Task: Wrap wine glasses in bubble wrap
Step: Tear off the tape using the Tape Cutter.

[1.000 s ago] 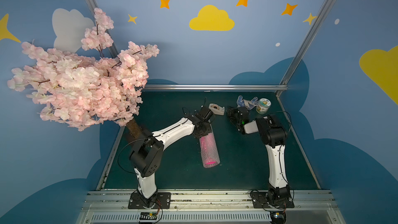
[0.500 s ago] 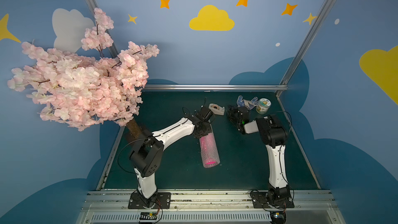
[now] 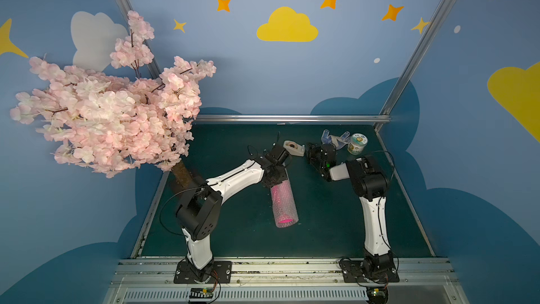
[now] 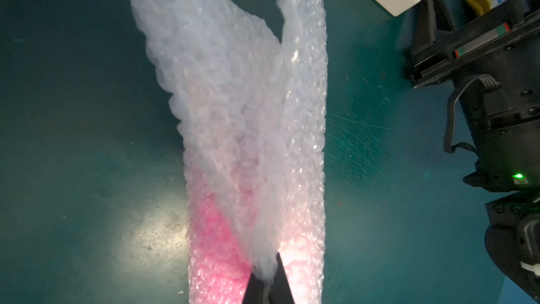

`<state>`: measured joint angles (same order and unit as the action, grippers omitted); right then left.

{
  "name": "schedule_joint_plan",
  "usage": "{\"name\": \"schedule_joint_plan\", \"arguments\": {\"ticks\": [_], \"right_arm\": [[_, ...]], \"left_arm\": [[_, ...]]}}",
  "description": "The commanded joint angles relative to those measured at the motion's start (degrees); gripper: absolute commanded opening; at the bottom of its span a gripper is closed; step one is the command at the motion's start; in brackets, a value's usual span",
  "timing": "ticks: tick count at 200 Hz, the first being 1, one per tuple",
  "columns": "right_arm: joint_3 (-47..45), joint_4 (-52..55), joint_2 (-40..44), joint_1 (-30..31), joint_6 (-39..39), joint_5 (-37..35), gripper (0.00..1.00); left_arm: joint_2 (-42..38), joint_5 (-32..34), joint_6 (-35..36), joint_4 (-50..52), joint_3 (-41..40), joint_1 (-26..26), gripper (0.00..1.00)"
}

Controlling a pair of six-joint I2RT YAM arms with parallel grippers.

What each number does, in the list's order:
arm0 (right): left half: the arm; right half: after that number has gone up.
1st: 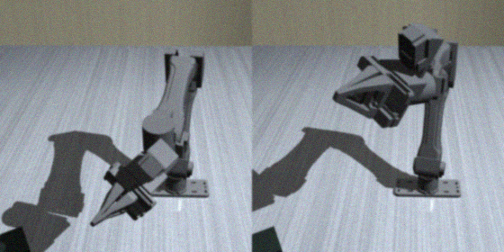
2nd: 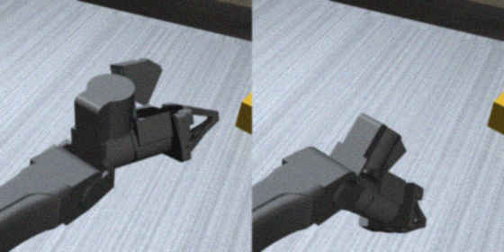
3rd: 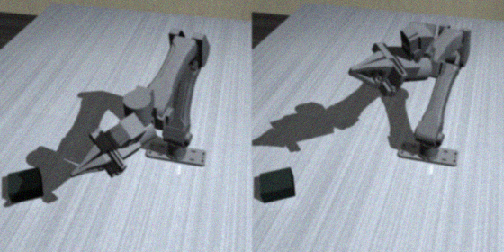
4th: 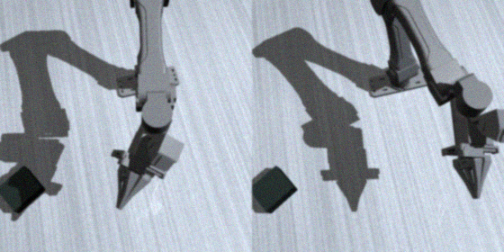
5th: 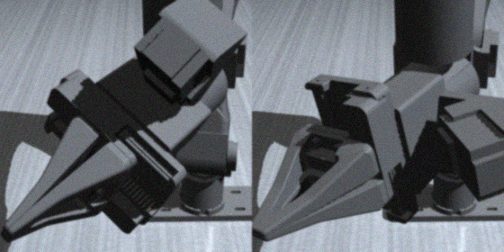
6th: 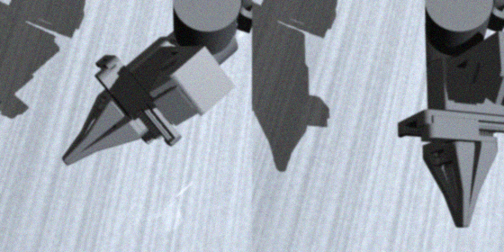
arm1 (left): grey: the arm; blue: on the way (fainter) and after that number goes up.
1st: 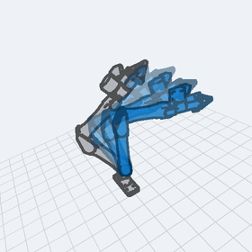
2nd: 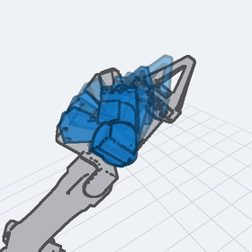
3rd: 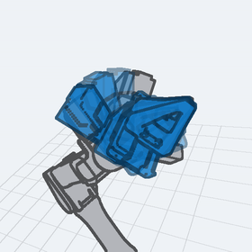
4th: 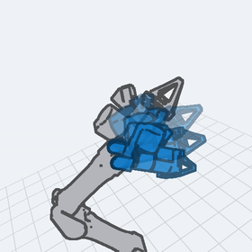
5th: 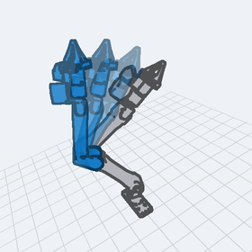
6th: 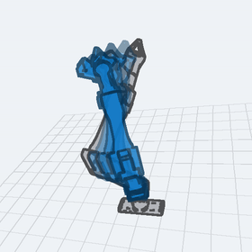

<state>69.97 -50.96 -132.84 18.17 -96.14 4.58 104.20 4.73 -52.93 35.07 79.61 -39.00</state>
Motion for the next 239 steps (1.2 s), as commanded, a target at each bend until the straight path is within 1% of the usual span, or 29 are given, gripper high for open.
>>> {"name": "schedule_joint_plan", "arguments": {"ticks": [1, 33, 118, 134, 170, 239], "right_arm": [[0.9, -0.1, -1.1, 0.2, -0.7, 0.0, 0.41], [0.0, -0.8, -1.0, 0.1, -1.0, -0.5, 0.36], [-1.5, -2.0, -0.6, 0.0, -2.0, -1.4, 0.28], [-2.2, -2.0, -0.4, -0.1, -2.0, -1.5, 0.24], [-2.8, -2.3, -0.2, 0.0, -2.2, -1.4, 0.24], [-3.1, -2.0, -0.1, -0.1, -2.1, -1.1, 0.18]], "left_arm": [[0.0, 0.8, 0.0, 1.0, -0.8, 0.3, 0.02], [0.1, 0.8, 0.1, 1.0, -0.7, 0.3, 0.02], [0.4, 0.7, -0.1, 0.8, -0.4, 0.2, 0.02], [0.3, 0.7, -0.1, 0.8, -0.3, 0.2, 0.02], [0.6, 0.7, -0.1, 0.9, 0.0, 0.2, 0.02], [0.4, 0.8, -0.4, 0.7, -0.4, 0.2, 0.02]]}}
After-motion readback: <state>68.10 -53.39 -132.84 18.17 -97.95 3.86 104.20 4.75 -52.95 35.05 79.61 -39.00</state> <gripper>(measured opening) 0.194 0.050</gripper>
